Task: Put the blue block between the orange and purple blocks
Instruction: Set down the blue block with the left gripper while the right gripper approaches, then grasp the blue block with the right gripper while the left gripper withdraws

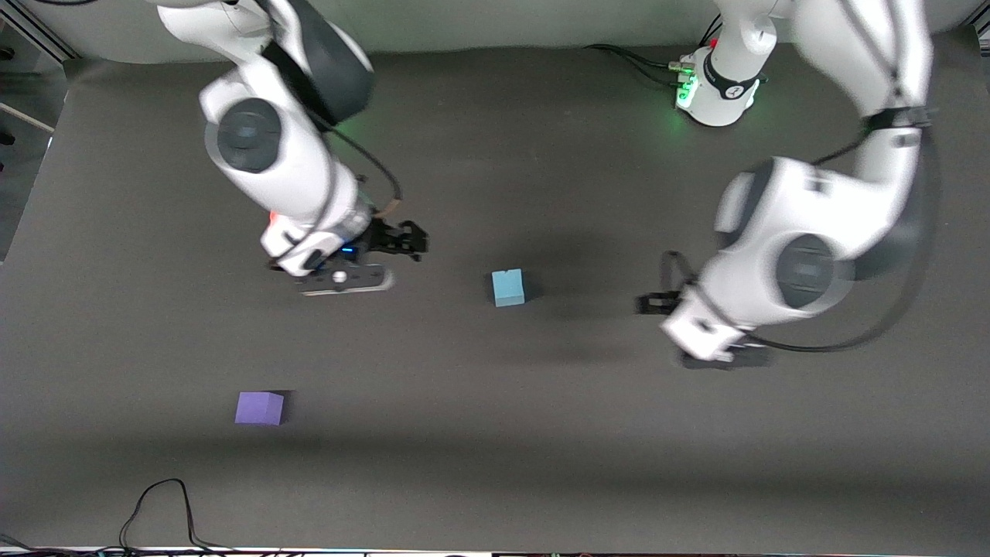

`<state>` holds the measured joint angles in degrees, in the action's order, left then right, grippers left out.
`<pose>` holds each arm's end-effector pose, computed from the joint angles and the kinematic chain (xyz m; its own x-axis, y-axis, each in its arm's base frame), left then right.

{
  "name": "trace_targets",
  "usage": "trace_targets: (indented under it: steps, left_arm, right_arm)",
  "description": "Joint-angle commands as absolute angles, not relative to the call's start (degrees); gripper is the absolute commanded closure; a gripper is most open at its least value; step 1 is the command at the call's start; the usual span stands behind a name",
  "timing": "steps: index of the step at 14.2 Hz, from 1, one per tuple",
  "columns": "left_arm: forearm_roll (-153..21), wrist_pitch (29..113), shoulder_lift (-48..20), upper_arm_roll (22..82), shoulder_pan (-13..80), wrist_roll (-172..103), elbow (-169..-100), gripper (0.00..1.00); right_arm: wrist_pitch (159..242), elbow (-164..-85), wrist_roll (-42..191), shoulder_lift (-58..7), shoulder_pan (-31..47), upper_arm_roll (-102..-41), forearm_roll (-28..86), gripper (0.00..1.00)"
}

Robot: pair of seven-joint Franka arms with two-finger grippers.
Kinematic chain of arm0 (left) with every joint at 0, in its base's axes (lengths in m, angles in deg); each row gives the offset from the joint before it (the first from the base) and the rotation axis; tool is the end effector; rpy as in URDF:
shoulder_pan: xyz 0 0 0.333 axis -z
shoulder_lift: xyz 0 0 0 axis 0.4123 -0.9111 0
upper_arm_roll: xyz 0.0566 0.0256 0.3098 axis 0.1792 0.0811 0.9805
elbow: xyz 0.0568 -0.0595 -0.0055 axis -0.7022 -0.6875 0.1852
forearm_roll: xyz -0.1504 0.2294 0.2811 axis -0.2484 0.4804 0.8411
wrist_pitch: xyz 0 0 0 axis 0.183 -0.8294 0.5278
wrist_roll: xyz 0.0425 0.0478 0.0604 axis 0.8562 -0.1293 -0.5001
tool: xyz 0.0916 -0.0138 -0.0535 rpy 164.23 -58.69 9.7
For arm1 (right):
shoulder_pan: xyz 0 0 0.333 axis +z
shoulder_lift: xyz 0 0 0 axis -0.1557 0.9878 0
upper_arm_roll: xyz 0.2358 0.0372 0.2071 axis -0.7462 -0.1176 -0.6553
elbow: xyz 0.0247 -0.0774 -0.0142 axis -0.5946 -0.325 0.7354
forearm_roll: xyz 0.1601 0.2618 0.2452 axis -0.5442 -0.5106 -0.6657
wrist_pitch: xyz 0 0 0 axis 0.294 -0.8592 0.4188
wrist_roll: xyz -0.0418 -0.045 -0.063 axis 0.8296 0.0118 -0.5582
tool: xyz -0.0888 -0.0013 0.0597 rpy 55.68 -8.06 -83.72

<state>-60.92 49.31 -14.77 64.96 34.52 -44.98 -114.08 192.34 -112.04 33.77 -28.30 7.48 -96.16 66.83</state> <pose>0.6500 -0.1757 0.4403 0.9806 0.0342 -0.1932 0.0441 -0.9979 0.0471 0.5580 0.3640 0.4686 0.9991 -0.0109 -0.0412 -0.0146 -0.9958 -0.0908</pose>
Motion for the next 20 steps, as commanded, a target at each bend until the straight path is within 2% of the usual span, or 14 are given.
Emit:
trace_targets:
  steps: [1,5,10,13,18,20]
  left_arm:
    - [-59.2,47.3,-10.7,64.7,29.3,-38.1,-117.1,0.0]
    - [-57.1,42.5,-4.1,65.3,22.5,-29.3,-118.0,0.0]
    - [-56.9,39.2,1.9,65.3,18.6,-25.9,-118.1,0.0]
    - [-56.7,39.1,4.7,65.4,18.2,-25.9,-119.4,0.0]
    - [-56.4,38.9,7.8,65.2,18.6,-25.8,-121.1,0.0]
    - [-56.4,39.0,9.3,65.4,19.2,-25.8,-121.9,0.0]
  right_arm:
    - [199.2,-111.3,23.4,-20.1,7.1,-103.7,76.0,0.0]
    - [206.6,-111.2,10.8,-8.3,7.2,-111.6,91.1,0.0]
    - [212.7,-111.8,-5.4,3.0,8.8,-114.6,109.2,0.0]
    - [215.4,-112.5,-8.7,5.3,8.8,-114.9,112.9,0.03]
    - [215.4,-112.5,-8.2,5.2,8.5,-115.0,112.9,0.64]
    - [214.7,-112.5,-7.9,4.5,8.3,-115.1,112.9,0.66]
